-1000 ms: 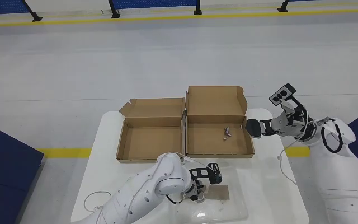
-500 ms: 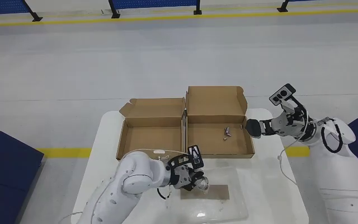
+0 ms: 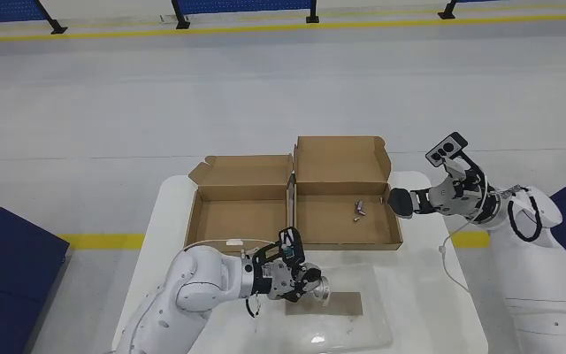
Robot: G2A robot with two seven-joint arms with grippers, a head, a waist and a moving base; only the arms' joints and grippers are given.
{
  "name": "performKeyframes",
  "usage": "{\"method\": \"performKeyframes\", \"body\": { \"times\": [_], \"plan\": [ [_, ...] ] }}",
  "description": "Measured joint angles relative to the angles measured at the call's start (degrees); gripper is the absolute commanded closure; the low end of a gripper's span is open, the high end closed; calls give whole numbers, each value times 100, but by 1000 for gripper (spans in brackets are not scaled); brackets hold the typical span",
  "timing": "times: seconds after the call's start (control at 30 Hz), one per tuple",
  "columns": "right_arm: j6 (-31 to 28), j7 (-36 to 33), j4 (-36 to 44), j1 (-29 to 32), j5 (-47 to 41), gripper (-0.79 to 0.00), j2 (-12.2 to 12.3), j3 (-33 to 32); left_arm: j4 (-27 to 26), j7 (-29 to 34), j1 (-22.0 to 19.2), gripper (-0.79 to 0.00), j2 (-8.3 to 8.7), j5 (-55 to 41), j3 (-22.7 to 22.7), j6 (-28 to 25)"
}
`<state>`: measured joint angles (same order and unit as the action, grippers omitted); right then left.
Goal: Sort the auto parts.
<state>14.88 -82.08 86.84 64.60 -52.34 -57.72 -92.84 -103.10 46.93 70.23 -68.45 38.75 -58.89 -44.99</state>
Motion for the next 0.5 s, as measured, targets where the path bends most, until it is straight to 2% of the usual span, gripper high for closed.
{"method": "performKeyframes", "body": {
  "times": [0.13, 0.4, 0.5],
  "plan": [
    [0, 0, 0, 0, 0, -785, 0, 0, 52, -617, 133, 0, 9, -171, -153, 7],
    [0, 0, 0, 0, 0, -785, 0, 0, 421, -2726, 541, 0, 41, -605, -699, -1139],
    [0, 0, 0, 0, 0, -785, 0, 0, 523, -3326, 594, 0, 21, -606, -706, -1312]
  ]
}}
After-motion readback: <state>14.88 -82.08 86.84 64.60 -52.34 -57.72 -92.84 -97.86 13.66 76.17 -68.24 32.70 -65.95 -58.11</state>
